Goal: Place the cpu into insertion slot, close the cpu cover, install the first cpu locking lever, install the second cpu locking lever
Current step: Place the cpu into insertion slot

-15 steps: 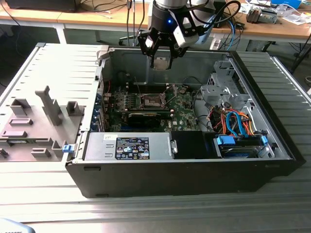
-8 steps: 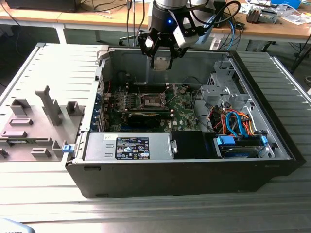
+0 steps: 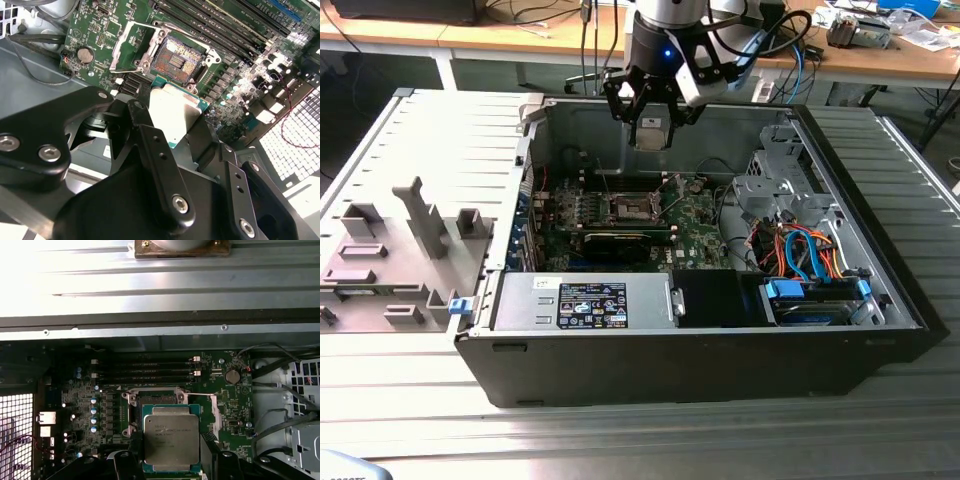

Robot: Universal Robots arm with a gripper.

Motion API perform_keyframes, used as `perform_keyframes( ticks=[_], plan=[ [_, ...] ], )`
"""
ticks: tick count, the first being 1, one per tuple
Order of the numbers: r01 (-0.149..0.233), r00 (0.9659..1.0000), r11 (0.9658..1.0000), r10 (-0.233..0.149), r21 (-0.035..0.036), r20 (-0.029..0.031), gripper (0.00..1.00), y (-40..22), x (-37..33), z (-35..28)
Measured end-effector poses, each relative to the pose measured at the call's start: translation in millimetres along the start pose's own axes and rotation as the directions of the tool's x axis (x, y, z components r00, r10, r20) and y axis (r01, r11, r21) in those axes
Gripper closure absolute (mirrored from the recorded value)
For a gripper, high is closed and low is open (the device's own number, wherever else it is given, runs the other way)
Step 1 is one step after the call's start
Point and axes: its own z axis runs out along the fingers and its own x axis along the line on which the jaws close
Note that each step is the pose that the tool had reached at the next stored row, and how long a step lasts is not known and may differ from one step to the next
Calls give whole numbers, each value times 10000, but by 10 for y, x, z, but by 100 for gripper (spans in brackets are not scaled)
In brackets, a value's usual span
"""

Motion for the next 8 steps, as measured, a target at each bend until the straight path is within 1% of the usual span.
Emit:
perform_keyframes(
  ticks=[8],
  plan=[
    [0, 10000, 10000, 0, 0, 0, 46, -2, -1, 28]
  ],
)
